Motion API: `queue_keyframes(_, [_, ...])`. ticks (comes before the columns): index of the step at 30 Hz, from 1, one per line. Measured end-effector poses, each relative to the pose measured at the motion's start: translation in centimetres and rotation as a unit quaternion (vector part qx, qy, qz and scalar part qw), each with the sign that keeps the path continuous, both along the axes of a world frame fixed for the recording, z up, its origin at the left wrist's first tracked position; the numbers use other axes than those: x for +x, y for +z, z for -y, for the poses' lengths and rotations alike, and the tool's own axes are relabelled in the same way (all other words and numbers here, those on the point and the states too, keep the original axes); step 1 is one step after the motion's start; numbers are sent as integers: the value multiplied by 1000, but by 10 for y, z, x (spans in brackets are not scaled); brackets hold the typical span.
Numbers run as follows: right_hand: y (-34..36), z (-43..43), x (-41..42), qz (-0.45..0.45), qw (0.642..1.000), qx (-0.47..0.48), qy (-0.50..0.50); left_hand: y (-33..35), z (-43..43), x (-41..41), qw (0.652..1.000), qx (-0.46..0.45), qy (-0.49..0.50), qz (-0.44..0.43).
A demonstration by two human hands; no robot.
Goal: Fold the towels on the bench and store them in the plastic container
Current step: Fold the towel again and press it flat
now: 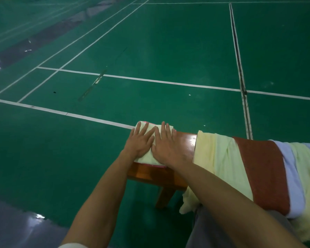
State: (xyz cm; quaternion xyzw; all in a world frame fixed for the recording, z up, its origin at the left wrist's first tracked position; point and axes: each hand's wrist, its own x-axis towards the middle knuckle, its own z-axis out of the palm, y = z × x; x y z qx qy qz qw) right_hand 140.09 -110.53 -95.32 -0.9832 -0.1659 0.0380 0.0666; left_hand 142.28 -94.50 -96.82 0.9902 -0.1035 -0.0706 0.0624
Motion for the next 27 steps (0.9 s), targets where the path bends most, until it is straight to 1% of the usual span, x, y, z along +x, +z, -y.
queue_keyframes(3, [-22,-2,-5,-51,998,11,-44,-2,0,5,999,33,-24,12])
queue_keyframes(6, [-40,-2,-9,-45,993,65,-85,-7,4,13,996,61,-48,43])
queue_keyframes(10, [-46,-3,-5,-28,994,67,-85,-18,7,15,997,46,-35,51])
queue_keyframes(12, [-43,-2,-5,-36,994,68,-82,-19,6,16,998,34,-30,44])
queue_keyframes(14, [-39,-1,-6,-49,993,67,-79,-17,6,16,998,44,-30,36])
queue_keyframes(16, [-32,1,-5,-75,993,61,-70,-14,8,15,996,77,-36,30])
queue_keyframes(18, [-26,7,-3,-94,993,43,-51,-7,13,13,990,133,-38,27])
queue_keyframes(20, [-20,19,-6,-92,995,32,-23,3,23,11,981,190,-35,32])
queue_keyframes(22, [-15,35,-14,-85,995,41,-9,12,39,7,977,208,-21,38])
queue_keyframes(23, [-14,44,-19,-83,995,48,-17,15,50,3,980,194,3,42])
queue_keyframes(25, [-11,65,-29,-90,993,55,-48,20,79,-10,989,124,59,64])
queue_keyframes(27, [-10,86,-38,-108,991,39,-66,24,116,-29,993,43,62,94])
